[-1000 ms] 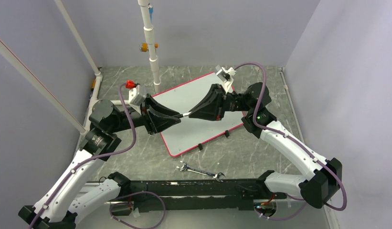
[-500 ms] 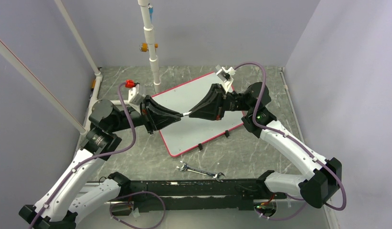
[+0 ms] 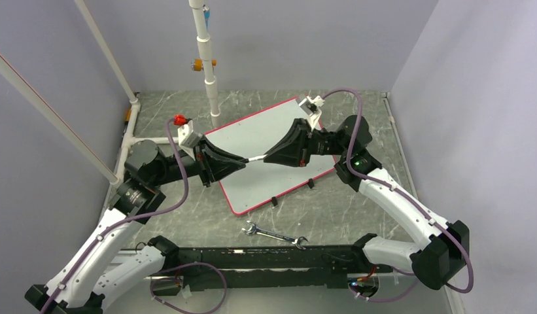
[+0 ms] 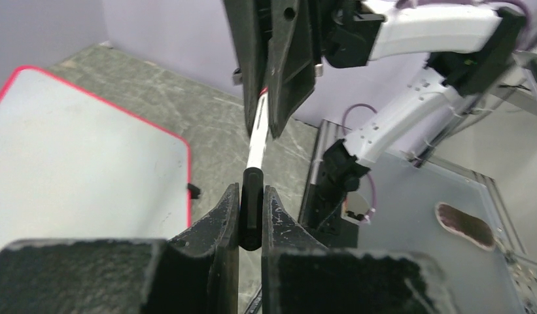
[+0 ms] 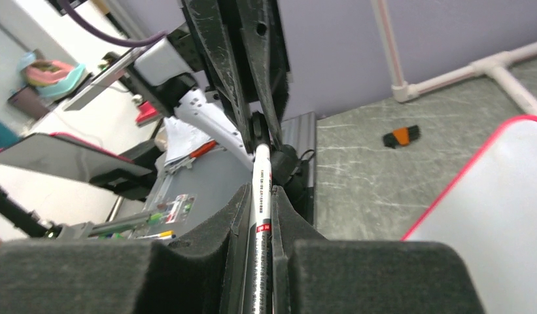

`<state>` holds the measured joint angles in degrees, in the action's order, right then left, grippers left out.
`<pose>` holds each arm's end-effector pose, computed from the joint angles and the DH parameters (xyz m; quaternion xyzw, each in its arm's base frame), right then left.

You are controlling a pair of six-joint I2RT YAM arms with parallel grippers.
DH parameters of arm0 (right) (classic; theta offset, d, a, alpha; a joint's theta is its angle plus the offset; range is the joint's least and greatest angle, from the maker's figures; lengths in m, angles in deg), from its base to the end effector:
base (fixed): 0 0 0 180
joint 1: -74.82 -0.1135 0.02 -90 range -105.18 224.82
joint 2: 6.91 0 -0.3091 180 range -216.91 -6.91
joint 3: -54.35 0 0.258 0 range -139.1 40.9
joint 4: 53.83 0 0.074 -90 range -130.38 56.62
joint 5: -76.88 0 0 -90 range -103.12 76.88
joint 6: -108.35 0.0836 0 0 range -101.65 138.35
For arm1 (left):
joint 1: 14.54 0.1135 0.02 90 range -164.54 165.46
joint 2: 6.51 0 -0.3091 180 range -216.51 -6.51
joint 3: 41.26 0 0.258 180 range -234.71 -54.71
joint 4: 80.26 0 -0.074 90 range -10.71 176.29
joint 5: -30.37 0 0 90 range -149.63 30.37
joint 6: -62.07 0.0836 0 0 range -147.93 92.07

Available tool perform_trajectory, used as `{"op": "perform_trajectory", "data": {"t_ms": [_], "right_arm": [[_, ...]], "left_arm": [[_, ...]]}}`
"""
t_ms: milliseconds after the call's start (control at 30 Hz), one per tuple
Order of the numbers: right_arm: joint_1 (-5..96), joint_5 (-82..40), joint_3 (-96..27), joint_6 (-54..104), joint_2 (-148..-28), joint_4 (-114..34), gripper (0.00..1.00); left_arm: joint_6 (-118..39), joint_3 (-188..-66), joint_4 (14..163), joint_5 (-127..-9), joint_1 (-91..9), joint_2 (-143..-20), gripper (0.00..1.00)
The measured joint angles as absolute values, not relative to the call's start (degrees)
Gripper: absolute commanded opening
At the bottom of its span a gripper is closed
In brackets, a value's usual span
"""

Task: Write a sentence on the whiteboard
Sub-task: Open the pen cap from the whiteboard marker, then place the pen cap at the center of the board.

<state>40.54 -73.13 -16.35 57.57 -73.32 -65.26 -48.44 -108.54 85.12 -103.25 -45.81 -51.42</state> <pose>0.1782 0.2091 0.4474 -0.3757 0.5395 0.6550 0.3725 0.1179 -0.1391 0.4481 0.3359 0.5817 -0.5252 0.5225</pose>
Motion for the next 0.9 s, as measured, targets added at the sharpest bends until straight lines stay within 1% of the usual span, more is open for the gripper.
{"op": "perform_trajectory", "data": {"t_ms": [167, 333, 467, 700, 900], "right_arm": [[45.15, -73.5, -14.28, 58.23, -71.25, -65.24, 0.0], [45.5, -73.45, -13.71, 57.88, -69.76, -64.73, 0.0], [45.54, -71.77, -13.45, 55.54, -68.41, -61.46, 0.0], [45.61, -68.01, -12.55, 50.62, -66.92, -54.51, 0.0], [45.61, -66.88, -12.33, 49.4, -67.2, -52.49, 0.0]], "left_arm": [[-48.18, -107.16, 82.96, -100.3, -44.45, -48.25, 0.0], [-48.11, -106.81, 81.8, -98.24, -44.39, -45.63, 0.0], [-48.16, -104.67, 78.98, -92.16, -44.3, -42.76, 0.0], [-50.36, -98.37, 66.61, -71.09, -44.24, -37.28, 0.0], [-56.72, -90.9, 57.87, -54.07, -44.24, -32.49, 0.0]]}}
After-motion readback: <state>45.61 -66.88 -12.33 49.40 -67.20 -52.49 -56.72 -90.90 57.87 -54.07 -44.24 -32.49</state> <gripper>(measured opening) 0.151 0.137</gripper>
